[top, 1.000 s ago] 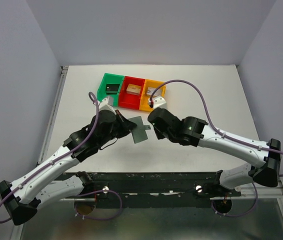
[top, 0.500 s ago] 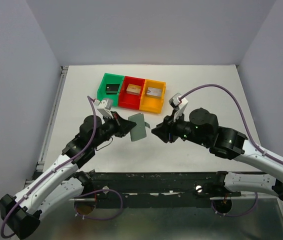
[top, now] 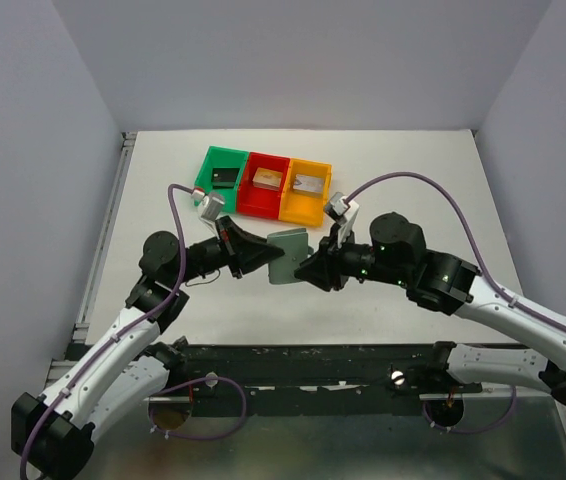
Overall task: Take the credit cards out of the card holder
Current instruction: Open the card holder at the center of the board.
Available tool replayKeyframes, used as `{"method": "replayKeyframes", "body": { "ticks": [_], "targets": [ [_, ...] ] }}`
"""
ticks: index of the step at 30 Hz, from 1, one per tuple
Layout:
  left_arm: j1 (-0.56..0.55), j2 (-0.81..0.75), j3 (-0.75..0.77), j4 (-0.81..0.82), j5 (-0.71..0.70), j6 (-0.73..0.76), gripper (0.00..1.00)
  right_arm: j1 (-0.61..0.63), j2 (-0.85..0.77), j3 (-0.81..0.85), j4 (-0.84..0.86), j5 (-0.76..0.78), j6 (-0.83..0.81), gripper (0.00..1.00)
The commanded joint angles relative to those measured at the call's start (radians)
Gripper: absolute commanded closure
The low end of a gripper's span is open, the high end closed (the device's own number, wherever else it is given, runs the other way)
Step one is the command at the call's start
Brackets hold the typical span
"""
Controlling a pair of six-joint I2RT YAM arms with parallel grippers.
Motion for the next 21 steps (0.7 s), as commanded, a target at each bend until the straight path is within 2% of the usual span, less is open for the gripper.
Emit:
{"method": "replayKeyframes", "body": {
  "ticks": [1, 10, 17, 21],
  "targets": [
    [0.035, 0.019, -0.022, 0.242, 0.209, -0.082, 1.0, -0.059, -0.065, -0.049, 0.042, -0.053, 0.008, 0.64],
    [0.076, 0.125, -0.053, 0.649, 0.373, -0.32, 1.0, -0.116, -0.153, -0.116, 0.088, -0.133, 0.025, 0.63],
    [0.078, 0.228, -0.047, 1.022, 0.434, -0.552, 1.0, -0.128, -0.179, -0.131, 0.116, -0.147, 0.038, 0.53],
    [0.079, 0.263, -0.04, 1.096, 0.444, -0.604, 1.0, -0.142, -0.205, -0.141, 0.126, -0.149, 0.043, 0.46]
  ]
}}
